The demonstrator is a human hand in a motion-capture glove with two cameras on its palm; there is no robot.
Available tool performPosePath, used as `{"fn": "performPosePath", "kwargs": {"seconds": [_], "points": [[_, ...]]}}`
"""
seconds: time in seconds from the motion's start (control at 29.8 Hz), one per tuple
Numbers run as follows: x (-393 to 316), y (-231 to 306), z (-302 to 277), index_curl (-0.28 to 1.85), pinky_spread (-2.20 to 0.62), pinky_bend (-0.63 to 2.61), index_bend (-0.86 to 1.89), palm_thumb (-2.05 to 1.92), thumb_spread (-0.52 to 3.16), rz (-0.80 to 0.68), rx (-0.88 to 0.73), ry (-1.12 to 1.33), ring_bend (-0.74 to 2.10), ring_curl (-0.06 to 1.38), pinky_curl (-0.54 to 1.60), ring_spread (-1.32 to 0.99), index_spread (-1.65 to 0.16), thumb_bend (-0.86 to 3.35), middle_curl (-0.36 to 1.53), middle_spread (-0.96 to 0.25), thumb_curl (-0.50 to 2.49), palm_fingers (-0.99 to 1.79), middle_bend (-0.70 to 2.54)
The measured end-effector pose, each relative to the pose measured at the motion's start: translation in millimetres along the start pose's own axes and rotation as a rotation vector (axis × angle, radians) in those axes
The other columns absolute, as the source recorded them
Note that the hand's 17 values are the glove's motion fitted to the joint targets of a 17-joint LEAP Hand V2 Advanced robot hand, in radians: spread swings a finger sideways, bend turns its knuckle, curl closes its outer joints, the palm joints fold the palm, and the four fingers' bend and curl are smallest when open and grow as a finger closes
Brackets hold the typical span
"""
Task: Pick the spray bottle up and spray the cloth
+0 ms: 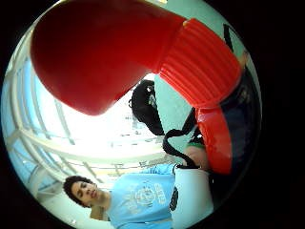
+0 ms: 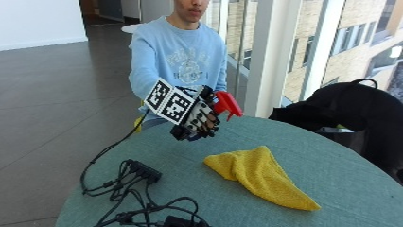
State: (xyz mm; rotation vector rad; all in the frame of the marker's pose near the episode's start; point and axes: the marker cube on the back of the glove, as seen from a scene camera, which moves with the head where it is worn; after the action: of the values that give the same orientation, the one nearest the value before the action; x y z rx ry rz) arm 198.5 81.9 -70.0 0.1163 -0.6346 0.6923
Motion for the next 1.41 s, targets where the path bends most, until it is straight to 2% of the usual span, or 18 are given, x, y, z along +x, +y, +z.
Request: {"fn": "performPosePath", "kwargs": {"seconds": [0.5,0.81,1.17,1.41], "points": [[-4,-1,6,0.42,0.08,0.32,0.14,0.92,0.66,-0.006,0.007,-0.005,0.63,0.39,0.37,0.00,-0.20,-0.03,0.48,-0.06,0.69,1.21,0.40],[-45,9,21,0.42,0.08,0.33,0.15,0.92,0.66,-0.172,0.053,-0.087,0.63,0.39,0.37,0.00,-0.20,-0.03,0.48,-0.06,0.70,1.20,0.40],[-126,8,97,0.42,0.09,0.35,0.15,0.94,0.70,-0.395,0.036,-0.256,0.56,0.37,0.38,-0.01,-0.22,-0.02,0.45,-0.06,0.69,1.09,0.29],[-159,-9,158,0.43,0.09,0.31,0.14,0.94,0.77,-0.451,-0.012,-0.321,0.48,0.35,0.37,-0.03,-0.24,-0.02,0.44,-0.08,0.68,1.00,0.23]]}}
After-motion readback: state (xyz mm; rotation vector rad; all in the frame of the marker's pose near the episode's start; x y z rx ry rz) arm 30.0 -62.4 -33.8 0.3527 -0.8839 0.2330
